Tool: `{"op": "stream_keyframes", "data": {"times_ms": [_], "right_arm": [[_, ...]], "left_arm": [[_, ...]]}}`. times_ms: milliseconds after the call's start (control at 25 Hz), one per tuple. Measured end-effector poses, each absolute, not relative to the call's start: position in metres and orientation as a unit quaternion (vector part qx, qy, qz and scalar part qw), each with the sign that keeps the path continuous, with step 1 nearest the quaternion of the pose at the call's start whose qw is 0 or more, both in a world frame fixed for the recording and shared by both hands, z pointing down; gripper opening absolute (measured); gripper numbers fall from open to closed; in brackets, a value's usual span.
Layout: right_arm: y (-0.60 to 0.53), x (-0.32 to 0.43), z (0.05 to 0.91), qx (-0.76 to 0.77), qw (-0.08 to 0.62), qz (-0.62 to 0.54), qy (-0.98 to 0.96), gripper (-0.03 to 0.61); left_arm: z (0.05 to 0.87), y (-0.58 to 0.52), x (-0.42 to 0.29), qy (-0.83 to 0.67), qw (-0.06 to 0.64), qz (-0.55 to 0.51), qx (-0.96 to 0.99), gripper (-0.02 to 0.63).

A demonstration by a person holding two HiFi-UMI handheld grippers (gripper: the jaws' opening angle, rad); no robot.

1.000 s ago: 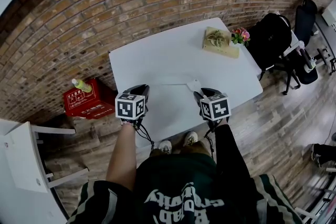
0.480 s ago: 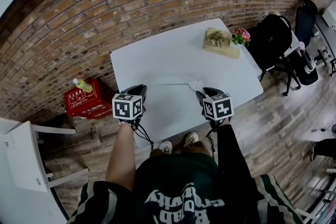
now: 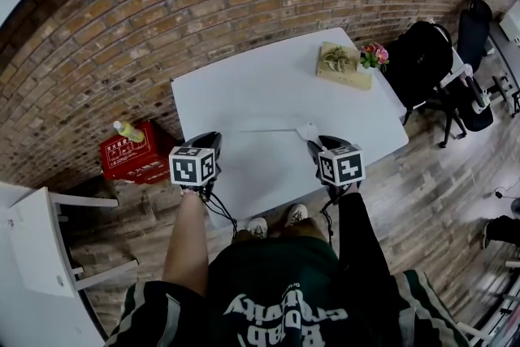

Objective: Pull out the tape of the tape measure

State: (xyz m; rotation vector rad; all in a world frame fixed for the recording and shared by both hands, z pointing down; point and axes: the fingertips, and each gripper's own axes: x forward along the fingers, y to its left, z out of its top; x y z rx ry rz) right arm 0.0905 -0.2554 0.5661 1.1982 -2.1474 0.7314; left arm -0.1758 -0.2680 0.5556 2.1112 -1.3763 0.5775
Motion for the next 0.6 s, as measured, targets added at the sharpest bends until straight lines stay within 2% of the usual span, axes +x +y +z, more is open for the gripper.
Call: {"op": "stream_keyframes", "data": {"times_ms": [600], "right_arm": [[-0.255,0.101,0.571,0.454,0.291,0.271,-0.797,0.147]], "left_arm": [[0.564,-0.264,-0.197,-0.532,0.276,0.223,0.769,0.038]]}}
